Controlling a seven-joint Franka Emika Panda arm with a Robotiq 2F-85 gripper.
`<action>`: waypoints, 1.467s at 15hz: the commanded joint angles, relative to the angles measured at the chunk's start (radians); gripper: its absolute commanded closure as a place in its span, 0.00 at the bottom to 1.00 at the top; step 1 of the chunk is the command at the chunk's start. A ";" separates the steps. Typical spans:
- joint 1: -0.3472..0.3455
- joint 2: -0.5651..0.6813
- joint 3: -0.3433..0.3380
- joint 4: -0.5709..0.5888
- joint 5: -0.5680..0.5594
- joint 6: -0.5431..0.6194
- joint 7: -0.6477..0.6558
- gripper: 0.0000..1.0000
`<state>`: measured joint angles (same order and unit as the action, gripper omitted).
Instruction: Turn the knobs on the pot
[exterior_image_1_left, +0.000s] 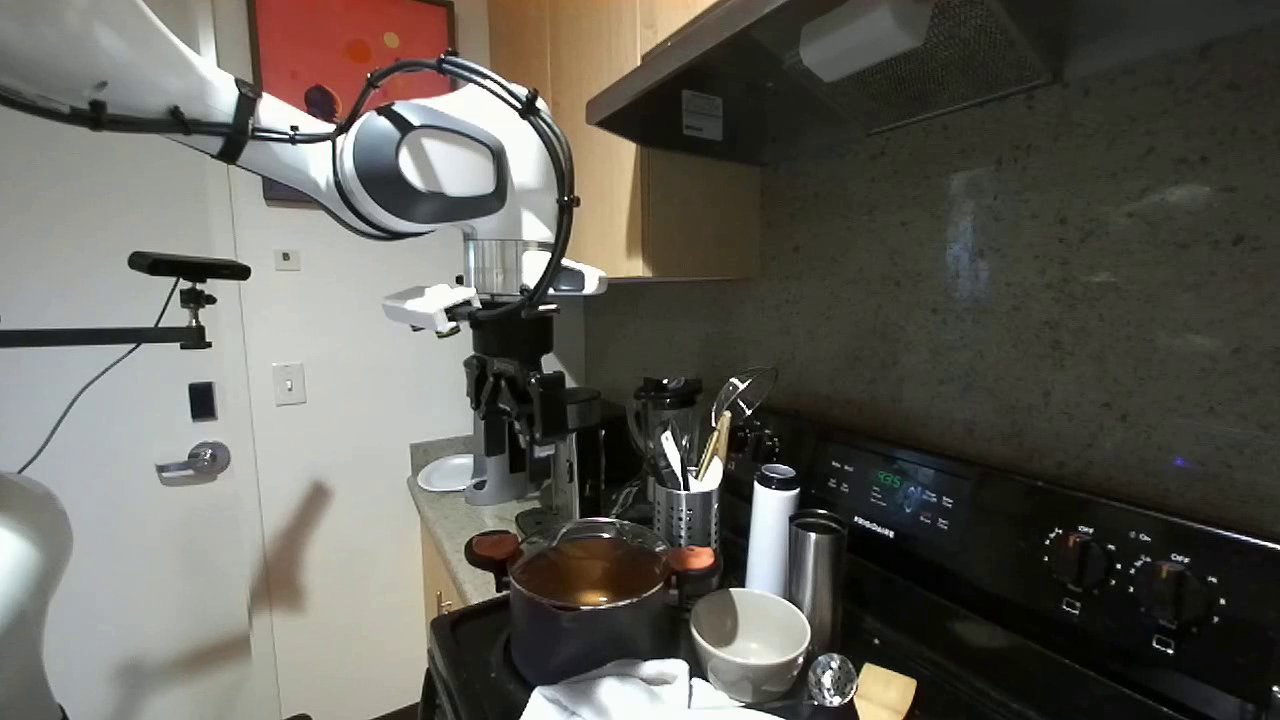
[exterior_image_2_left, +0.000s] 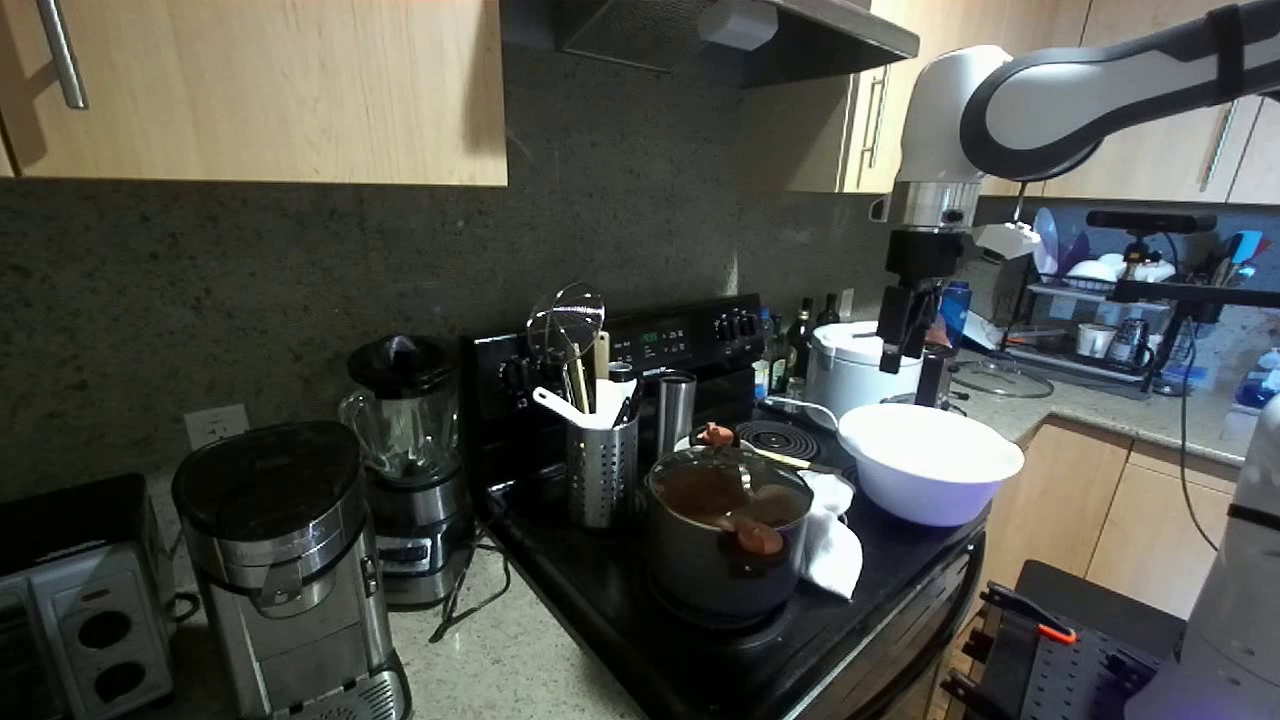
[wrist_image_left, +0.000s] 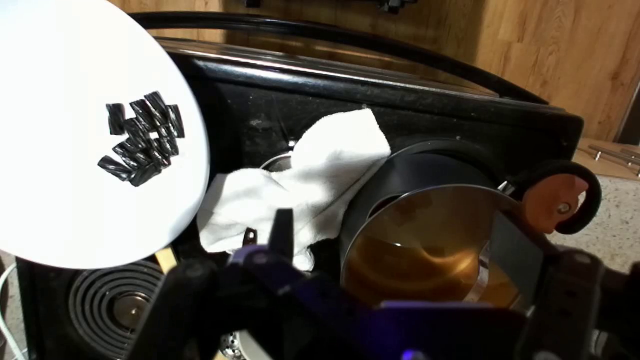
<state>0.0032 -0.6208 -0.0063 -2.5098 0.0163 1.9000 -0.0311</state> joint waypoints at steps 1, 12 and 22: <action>0.001 0.000 -0.001 0.002 -0.001 -0.002 0.001 0.00; 0.005 0.104 0.079 0.013 0.034 0.126 0.192 0.00; -0.034 0.450 0.212 0.106 -0.054 0.481 0.770 0.00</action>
<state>-0.0050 -0.2854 0.1822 -2.4724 0.0117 2.3077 0.6000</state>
